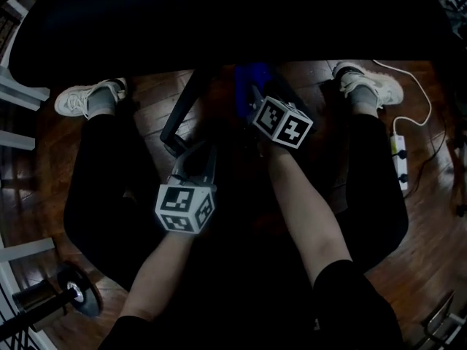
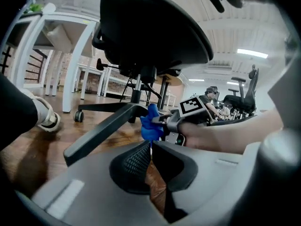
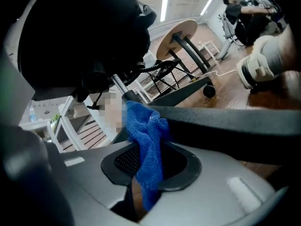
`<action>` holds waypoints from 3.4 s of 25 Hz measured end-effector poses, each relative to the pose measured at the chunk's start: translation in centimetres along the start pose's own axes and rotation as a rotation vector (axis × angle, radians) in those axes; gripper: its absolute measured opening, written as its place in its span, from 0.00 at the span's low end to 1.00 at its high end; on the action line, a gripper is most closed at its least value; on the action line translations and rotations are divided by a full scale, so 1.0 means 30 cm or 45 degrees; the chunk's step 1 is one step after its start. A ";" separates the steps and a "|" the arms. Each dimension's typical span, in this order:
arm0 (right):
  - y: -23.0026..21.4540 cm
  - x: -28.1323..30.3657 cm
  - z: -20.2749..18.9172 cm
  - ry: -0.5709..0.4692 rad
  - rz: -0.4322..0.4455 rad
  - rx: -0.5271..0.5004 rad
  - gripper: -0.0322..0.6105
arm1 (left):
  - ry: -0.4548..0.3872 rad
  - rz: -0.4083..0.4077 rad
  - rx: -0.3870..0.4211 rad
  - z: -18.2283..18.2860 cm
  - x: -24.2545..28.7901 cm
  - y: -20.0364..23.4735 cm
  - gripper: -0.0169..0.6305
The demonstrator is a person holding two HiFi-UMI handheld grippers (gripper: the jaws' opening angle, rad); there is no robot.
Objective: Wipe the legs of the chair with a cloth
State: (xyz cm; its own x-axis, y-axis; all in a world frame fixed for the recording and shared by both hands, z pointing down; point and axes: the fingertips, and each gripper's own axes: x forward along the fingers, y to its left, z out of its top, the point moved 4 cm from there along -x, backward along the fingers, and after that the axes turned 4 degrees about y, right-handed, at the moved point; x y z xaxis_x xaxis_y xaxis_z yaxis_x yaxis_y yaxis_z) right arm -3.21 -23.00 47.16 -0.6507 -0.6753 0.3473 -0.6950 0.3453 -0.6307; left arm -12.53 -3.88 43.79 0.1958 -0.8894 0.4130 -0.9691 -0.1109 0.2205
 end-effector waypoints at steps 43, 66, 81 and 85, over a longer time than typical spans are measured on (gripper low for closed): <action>0.095 -0.117 0.249 -0.035 -0.332 -0.735 0.22 | 0.059 -0.053 0.039 -0.053 0.052 -0.102 0.05; -0.234 -0.478 0.085 0.200 -0.398 -0.763 0.22 | 0.090 -0.151 0.090 -0.088 0.101 -0.171 0.05; -0.153 -0.265 0.382 0.258 0.229 -0.869 0.22 | 0.158 -0.282 0.326 0.015 0.097 -0.240 0.05; -0.196 -0.109 0.398 0.176 0.371 -0.694 0.22 | 0.220 -0.247 0.298 -0.013 0.134 -0.270 0.05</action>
State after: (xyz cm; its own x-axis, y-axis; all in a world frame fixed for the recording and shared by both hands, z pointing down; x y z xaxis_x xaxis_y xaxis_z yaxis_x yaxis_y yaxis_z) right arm 6.65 -30.63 41.45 -0.8450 -0.4256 0.3237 -0.5155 0.8094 -0.2814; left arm -3.84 -6.38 44.01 0.3831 -0.7558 0.5311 -0.9155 -0.3873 0.1092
